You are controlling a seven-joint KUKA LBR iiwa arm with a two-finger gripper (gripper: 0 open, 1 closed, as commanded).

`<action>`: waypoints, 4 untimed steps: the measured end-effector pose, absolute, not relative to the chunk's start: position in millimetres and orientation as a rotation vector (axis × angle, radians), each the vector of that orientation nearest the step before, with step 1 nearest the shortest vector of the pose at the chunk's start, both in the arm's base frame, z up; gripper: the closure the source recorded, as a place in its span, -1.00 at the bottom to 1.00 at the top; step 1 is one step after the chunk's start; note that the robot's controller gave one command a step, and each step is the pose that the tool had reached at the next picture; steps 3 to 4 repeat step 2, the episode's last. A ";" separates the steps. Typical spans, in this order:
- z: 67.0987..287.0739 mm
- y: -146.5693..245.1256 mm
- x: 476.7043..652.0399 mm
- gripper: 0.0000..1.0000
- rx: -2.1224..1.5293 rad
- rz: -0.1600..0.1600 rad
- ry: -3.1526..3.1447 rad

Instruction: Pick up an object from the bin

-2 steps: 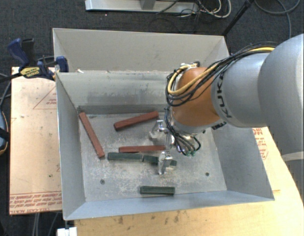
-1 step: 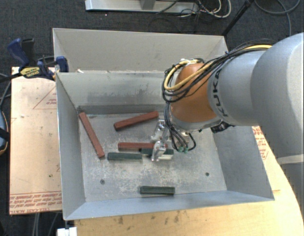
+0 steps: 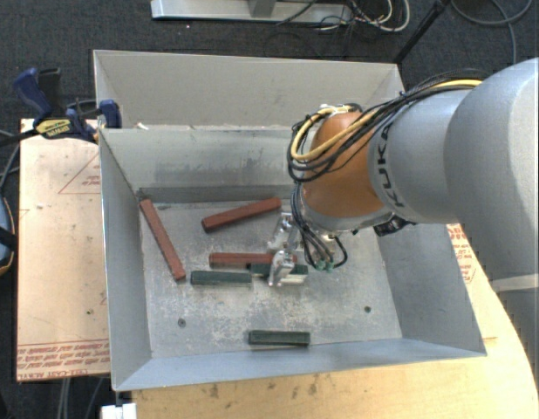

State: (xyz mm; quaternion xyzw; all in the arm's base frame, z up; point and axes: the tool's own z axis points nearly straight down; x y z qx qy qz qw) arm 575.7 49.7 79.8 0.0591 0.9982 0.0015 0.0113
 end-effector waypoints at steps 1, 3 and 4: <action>83.2 49.7 574.4 1.00 0.185 0.004 3.117; 98.4 49.8 571.2 1.00 0.185 0.001 3.134; 98.4 49.8 571.2 1.00 0.185 0.001 3.134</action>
Offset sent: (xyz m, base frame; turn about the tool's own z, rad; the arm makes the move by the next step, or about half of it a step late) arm 0.0001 0.0000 0.0446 -0.0001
